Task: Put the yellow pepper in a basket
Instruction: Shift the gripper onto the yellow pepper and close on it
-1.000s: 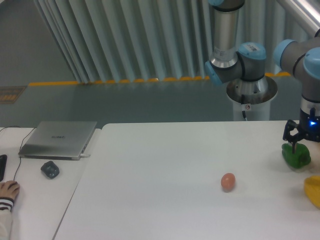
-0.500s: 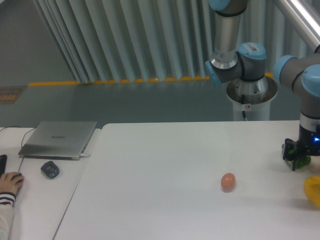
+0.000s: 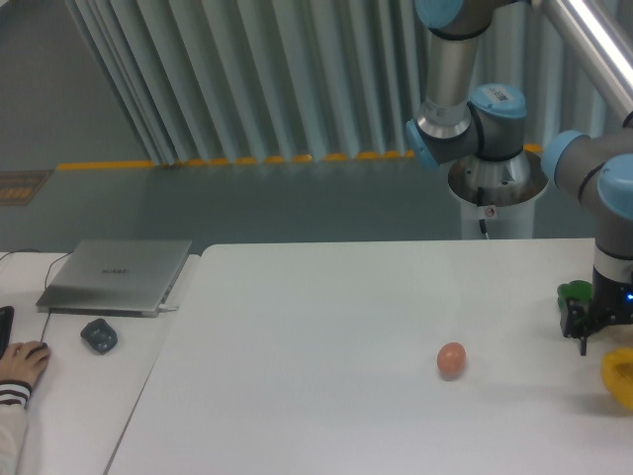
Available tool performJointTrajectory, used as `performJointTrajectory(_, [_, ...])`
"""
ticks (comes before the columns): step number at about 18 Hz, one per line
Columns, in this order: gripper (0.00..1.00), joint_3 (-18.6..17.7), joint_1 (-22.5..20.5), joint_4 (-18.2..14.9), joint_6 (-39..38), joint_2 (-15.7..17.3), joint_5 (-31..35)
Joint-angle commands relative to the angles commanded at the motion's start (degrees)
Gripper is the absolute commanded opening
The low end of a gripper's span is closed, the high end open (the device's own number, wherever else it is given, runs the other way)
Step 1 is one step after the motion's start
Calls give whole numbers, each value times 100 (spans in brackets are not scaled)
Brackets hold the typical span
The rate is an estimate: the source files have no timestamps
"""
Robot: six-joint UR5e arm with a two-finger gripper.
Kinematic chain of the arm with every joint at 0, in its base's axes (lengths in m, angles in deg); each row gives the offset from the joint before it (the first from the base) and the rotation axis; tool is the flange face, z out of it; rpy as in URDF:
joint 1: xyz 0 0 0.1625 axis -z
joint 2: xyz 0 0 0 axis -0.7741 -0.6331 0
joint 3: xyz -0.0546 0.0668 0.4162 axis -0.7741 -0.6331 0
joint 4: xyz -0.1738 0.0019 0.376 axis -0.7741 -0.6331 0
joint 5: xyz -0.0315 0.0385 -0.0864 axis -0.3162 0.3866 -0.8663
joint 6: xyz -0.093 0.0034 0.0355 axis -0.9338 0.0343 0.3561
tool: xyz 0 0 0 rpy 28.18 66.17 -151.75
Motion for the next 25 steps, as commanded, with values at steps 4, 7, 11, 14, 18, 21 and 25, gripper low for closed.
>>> performJointTrajectory(4, [100, -36, -9, 97, -246, -96, 9])
performJointTrajectory(7, [100, -36, 0, 211, -465, -167, 158])
performJointTrajectory(11, [100, -36, -44, 220, -501, -211, 237])
performJointTrajectory(14, [100, -36, -44, 246, -527, -246, 237])
performJointTrajectory(18, [100, -36, -35, 317, -536, -343, 342])
performJointTrajectory(21, [100, -36, -9, 326, -589, -387, 396])
performJointTrajectory(25, [97, 52, 9, 326, -589, -518, 597])
